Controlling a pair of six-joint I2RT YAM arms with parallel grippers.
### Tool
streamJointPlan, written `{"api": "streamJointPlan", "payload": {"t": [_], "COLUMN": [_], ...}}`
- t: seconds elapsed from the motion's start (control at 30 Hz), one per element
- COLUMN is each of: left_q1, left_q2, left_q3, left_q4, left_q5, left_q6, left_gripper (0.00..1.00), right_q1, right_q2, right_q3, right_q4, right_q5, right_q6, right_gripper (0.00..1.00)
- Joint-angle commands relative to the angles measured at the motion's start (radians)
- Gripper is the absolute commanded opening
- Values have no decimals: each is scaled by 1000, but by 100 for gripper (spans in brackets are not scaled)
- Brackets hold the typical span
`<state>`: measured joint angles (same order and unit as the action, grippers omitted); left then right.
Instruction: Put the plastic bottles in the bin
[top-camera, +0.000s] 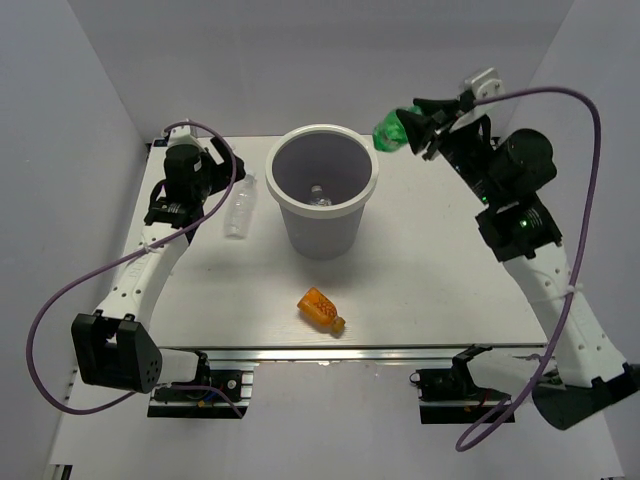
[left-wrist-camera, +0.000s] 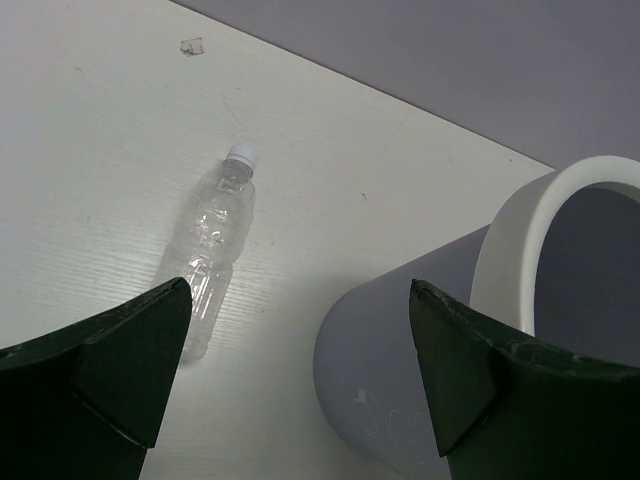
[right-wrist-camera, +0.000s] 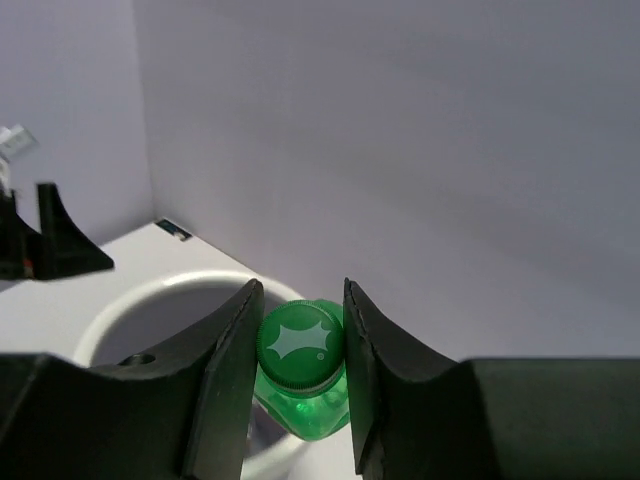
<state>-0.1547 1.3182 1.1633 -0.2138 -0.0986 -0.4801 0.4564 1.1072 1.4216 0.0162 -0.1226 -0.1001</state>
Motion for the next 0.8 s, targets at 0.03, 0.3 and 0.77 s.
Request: {"api": "streamJointPlan", "payload": {"t": [0.03,0.3,0.77], "left_q1": [4,4,10], "left_q2": [-42,-42,-14], "left_q3": [-10,-10,-1], "left_q4": [-13,-32,-38], "left_q5": [-16,-12,-10], "left_q6": [5,17,40], "left_gripper": [98,98,98], "right_q1": [39,119,434], "right_q2": [149,331,303], "right_q3": [140,169,254], "right_q4": [36,2,-355], "right_q5": [-170,-196,-78], "right_q6": [-27,-21,-369], "right_gripper": [0,22,89]}}
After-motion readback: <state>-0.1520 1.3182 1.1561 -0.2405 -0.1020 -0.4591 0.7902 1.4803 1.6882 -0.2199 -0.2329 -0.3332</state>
